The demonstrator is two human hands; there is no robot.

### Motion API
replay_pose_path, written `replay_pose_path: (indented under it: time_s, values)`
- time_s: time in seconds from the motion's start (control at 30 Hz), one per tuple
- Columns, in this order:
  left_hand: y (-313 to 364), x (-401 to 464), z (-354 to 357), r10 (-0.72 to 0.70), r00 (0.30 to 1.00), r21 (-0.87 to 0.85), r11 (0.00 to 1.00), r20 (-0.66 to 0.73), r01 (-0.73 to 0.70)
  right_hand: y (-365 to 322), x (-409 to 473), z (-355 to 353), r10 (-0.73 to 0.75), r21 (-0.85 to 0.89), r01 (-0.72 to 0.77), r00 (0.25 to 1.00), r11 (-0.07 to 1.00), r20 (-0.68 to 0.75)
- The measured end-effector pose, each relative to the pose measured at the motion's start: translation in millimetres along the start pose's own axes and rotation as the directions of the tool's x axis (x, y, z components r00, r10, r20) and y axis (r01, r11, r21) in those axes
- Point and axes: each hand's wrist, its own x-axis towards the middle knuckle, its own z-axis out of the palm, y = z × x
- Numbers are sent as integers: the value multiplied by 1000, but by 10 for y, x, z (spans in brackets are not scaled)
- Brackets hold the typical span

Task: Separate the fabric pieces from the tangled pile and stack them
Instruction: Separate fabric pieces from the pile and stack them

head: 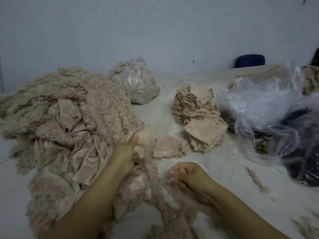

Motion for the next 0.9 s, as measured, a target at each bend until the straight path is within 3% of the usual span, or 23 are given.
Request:
replay_pose_path:
  time_s: [0.1,0.17,0.23,0.3,0.37,0.43,0.5,0.57,0.63,0.7,0.8,0.9]
  values:
    - [18,69,-68,10,1000,-16,1000,-4,-11,-101,-110,-221,142,-357,-97,984,929,104]
    - [-23,-2,44,-47,996,-56,997,79,52,-192,-98,-220,128,-384,-114,992,916,11]
    - [-100,-86,208,-117,981,-109,985,152,134,-245,-30,-117,71,-284,-104,989,953,-126]
    - [-180,-185,349,-155,959,-144,971,239,193,-215,54,18,38,-67,-53,979,996,-202]
    - [-235,-248,399,-166,947,-90,976,274,197,-165,106,96,10,188,52,948,981,-317]
    - [-229,-244,354,-195,933,-35,976,303,216,-136,136,65,-22,286,141,924,948,-382]
    - [-200,-170,266,-243,912,14,968,331,252,-168,141,22,-102,216,182,936,959,-336]
    - [-163,-98,201,-278,878,60,959,390,277,-222,155,-11,-157,79,173,972,982,-177]
    - [-125,-86,197,-298,820,116,954,488,278,-288,172,-19,-124,-28,123,990,992,-60]
    - [-107,-83,210,-306,789,217,951,533,222,-310,201,-49,-89,-48,87,995,995,-47]
    - [-120,-59,251,-261,831,339,936,491,93,-284,208,-86,11,82,-12,1000,997,14]
    - [-148,36,359,-153,915,285,958,374,44,-247,226,-124,60,229,-80,994,970,95]
